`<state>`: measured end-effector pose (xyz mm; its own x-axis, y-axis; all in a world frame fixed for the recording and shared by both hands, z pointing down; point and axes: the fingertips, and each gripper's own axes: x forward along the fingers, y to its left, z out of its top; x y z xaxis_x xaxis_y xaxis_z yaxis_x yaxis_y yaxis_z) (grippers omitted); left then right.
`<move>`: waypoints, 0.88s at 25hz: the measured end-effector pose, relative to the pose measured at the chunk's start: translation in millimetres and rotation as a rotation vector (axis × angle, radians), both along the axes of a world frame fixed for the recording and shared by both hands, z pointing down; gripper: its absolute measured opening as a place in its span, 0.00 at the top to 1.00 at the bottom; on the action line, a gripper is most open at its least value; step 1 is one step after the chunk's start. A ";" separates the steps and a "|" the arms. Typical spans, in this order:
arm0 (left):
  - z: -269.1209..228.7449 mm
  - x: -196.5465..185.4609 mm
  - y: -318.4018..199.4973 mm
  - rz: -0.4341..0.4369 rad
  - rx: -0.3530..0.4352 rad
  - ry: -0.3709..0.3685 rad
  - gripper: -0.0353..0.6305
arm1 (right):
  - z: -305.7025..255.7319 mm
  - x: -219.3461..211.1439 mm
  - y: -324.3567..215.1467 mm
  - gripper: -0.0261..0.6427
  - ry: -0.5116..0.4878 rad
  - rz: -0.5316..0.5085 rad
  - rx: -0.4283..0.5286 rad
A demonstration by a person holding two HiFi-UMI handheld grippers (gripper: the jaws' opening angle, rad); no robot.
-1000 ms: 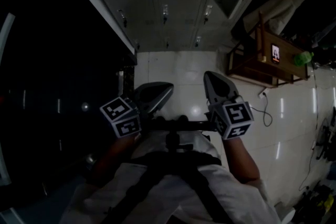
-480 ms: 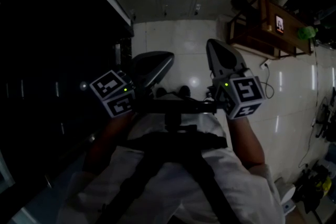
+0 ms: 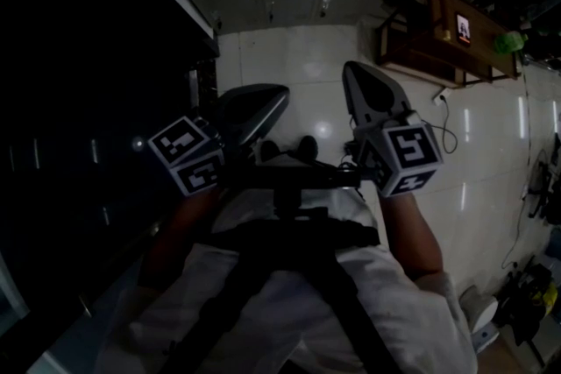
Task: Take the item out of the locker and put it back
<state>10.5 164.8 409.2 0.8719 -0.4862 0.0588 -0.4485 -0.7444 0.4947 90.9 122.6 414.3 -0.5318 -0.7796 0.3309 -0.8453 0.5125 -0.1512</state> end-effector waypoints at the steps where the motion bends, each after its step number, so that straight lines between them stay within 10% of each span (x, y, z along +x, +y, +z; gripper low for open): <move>1: 0.2 -0.5 0.5 0.001 -0.001 -0.001 0.94 | 0.4 -1.2 1.5 0.95 0.000 0.002 -0.005; 22: 4.8 5.1 5.7 0.041 -0.004 0.005 0.94 | 3.0 -3.8 15.1 0.96 0.038 -0.009 0.004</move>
